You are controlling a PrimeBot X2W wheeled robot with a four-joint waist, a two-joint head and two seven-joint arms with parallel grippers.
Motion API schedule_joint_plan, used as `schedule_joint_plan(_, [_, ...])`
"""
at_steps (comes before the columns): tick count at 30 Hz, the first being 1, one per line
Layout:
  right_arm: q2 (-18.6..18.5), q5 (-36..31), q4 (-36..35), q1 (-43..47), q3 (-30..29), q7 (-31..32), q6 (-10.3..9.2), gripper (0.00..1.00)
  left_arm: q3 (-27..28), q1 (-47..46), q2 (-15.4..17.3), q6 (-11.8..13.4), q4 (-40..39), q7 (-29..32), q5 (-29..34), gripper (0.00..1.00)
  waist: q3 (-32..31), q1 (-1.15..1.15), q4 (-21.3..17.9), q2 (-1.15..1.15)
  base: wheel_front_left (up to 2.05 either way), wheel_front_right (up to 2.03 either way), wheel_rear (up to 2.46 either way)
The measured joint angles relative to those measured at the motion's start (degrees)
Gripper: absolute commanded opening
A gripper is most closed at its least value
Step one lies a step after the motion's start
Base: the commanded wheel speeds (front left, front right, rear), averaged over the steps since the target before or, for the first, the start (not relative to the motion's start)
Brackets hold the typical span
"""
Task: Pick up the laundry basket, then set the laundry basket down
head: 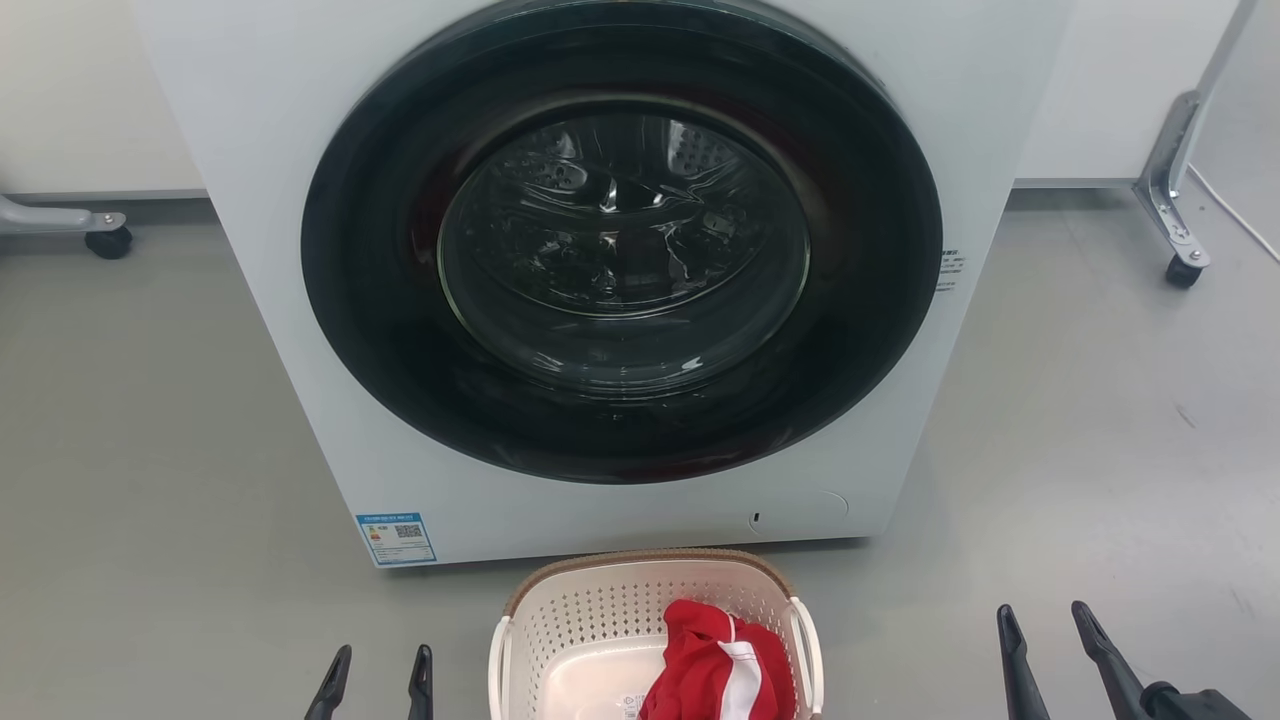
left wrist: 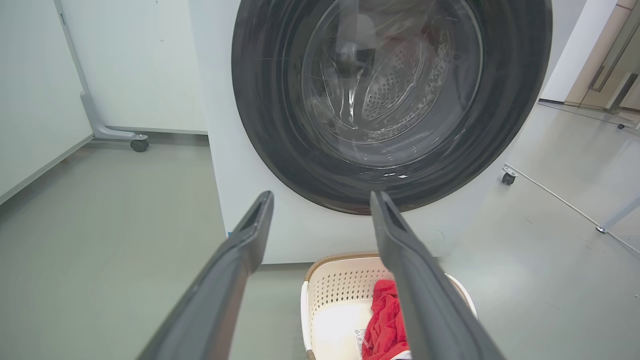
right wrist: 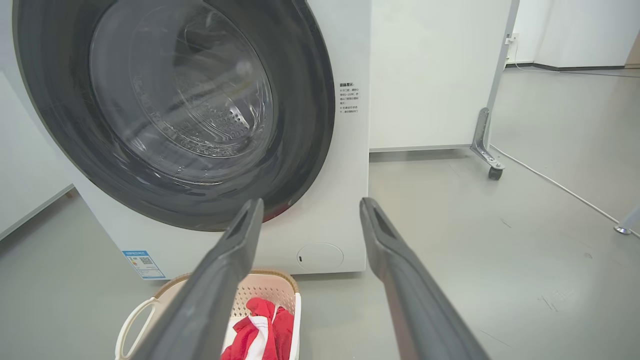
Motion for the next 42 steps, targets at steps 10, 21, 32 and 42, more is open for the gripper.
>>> schedule_joint_plan(10, [-0.09, -0.24, -1.58, 1.07, 0.02, 0.20, -0.47, 1.00, 0.32, 0.97, 0.00, 0.02, -1.27, 1.15, 1.25, 1.00, -0.03, 0.00, -0.12, 0.00, 0.00, 0.00, 0.00])
schedule_joint_plan(21, [-0.31, -0.27, -2.77, 1.76, -0.35, 0.78, -0.56, 1.00, 0.67, 0.98, -0.19, 0.46, -2.15, 2.61, 1.58, 1.00, 0.18, 0.00, 0.19, 0.00, 0.00, 0.00, 0.00])
schedule_joint_plan(32, [-0.32, -0.27, -3.61, 1.95, -0.55, 1.34, -0.96, 1.00, 1.10, 1.21, -0.35, 0.46, -2.80, 3.67, 1.85, 1.00, 0.14, 0.00, 0.34, 0.00, 0.00, 0.00, 0.00])
schedule_joint_plan(42, [0.82, 0.12, -2.11, 2.74, -0.42, 2.05, -0.85, 0.00, 1.14, 2.16, -1.04, 0.42, -1.11, 4.26, 1.70, 0.00, 0.18, 0.00, 0.35, 0.00, 0.00, 0.00, 0.00])
